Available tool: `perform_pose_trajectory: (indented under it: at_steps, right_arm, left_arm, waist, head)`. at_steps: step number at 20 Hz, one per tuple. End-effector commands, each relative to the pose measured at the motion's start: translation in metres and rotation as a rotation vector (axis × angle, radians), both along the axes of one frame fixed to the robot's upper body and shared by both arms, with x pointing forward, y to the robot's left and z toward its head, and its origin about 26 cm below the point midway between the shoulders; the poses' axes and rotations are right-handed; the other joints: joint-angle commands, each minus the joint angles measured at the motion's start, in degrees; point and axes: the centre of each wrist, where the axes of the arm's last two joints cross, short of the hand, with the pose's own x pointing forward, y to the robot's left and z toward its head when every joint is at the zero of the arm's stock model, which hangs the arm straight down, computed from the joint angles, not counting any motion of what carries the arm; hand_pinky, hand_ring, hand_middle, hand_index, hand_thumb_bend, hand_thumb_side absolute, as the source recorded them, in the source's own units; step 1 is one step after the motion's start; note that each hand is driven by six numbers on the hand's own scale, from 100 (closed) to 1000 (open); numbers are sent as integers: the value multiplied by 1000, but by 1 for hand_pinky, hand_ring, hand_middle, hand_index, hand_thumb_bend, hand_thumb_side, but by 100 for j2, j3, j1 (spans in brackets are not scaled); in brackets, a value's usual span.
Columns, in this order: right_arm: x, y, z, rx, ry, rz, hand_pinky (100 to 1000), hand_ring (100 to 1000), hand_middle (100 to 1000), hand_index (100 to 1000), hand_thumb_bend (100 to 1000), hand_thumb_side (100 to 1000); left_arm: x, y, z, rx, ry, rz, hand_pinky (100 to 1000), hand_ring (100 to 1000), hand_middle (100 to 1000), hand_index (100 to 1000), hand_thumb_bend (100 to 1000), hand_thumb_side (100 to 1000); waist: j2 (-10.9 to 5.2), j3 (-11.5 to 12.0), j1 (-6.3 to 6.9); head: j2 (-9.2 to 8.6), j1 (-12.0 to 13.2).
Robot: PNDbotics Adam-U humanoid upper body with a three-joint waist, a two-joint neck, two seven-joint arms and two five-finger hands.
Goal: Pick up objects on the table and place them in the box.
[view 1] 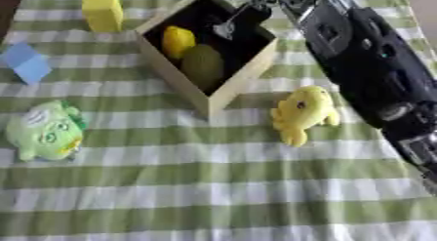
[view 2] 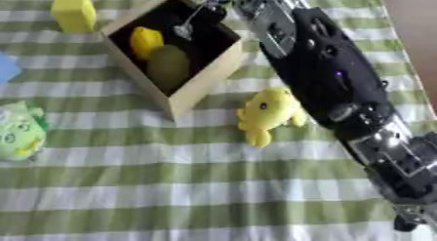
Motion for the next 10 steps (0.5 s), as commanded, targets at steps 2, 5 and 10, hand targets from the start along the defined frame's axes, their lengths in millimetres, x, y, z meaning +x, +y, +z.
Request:
perform_pose_trajectory:
  at_steps: [2, 5, 10]
  right_arm:
    - [-28, -30, 32, 33, -95, -10, 926, 983, 887, 918, 138, 100]
    - [-49, -60, 35, 6, -107, -26, 919, 975, 880, 919, 180, 100]
    - [-88, -102, 18, -90, -79, -40, 911, 967, 875, 925, 219, 100]
  left_arm:
    - [-2, 2, 6, 13, -23, 8, 787, 796, 709, 875, 100, 755]
    - [-2, 5, 7, 19, -28, 19, 787, 796, 709, 875, 100, 754]
    - [-2, 7, 8, 33, -31, 29, 787, 797, 709, 874, 100, 755]
  waist:
    - [-1134, -36, -28]
    - [-1126, -69, -61]
    - [-1106, -105, -110]
  head:
    - [32, 68]
    - [28, 135]
    - [56, 279]
